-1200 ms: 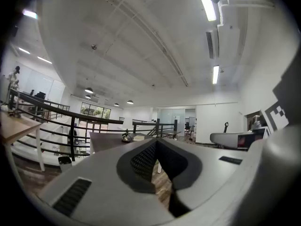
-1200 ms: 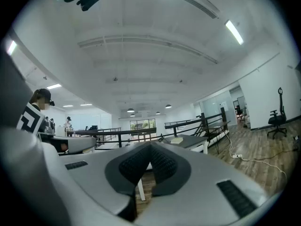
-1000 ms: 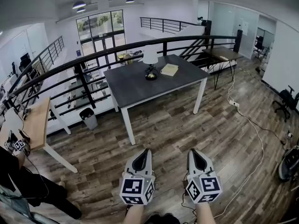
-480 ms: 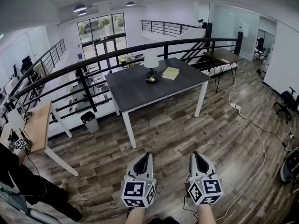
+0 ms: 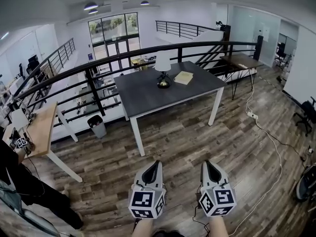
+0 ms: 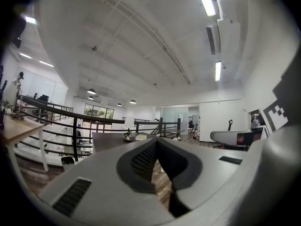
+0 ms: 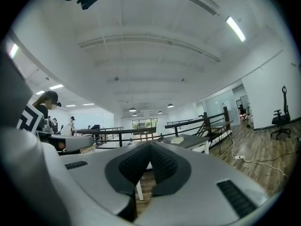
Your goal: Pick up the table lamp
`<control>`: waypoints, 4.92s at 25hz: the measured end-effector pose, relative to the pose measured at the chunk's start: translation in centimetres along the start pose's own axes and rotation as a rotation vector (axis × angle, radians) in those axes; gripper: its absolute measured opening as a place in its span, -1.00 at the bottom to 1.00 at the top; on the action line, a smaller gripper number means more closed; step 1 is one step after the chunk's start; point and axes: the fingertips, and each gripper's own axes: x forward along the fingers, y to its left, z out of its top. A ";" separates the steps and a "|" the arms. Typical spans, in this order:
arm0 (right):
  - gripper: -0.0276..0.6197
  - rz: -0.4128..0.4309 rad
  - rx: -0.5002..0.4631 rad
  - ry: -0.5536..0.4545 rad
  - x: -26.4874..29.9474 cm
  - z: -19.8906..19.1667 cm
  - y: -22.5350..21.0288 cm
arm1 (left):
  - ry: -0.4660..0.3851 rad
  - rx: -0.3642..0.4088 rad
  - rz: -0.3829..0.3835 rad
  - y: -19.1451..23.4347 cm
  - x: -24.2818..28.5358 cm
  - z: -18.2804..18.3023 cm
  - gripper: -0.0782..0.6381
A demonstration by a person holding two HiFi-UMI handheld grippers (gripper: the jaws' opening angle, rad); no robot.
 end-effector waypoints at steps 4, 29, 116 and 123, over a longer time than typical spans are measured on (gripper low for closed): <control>-0.94 0.012 0.005 0.012 0.0 -0.8 -1.2 | -0.001 -0.010 0.023 -0.5 0.4 -0.5 -0.76; -0.94 -0.006 0.022 0.034 12.6 -2.1 -5.2 | 0.035 -0.031 0.012 4.3 12.9 -2.0 -0.76; -0.94 0.192 0.011 0.120 75.1 -0.5 -20.1 | 0.079 -0.126 0.150 27.5 70.1 -1.1 -0.76; -0.93 0.183 0.003 0.139 81.0 -1.0 -20.0 | 0.081 -0.152 0.134 31.3 74.8 -1.0 -0.76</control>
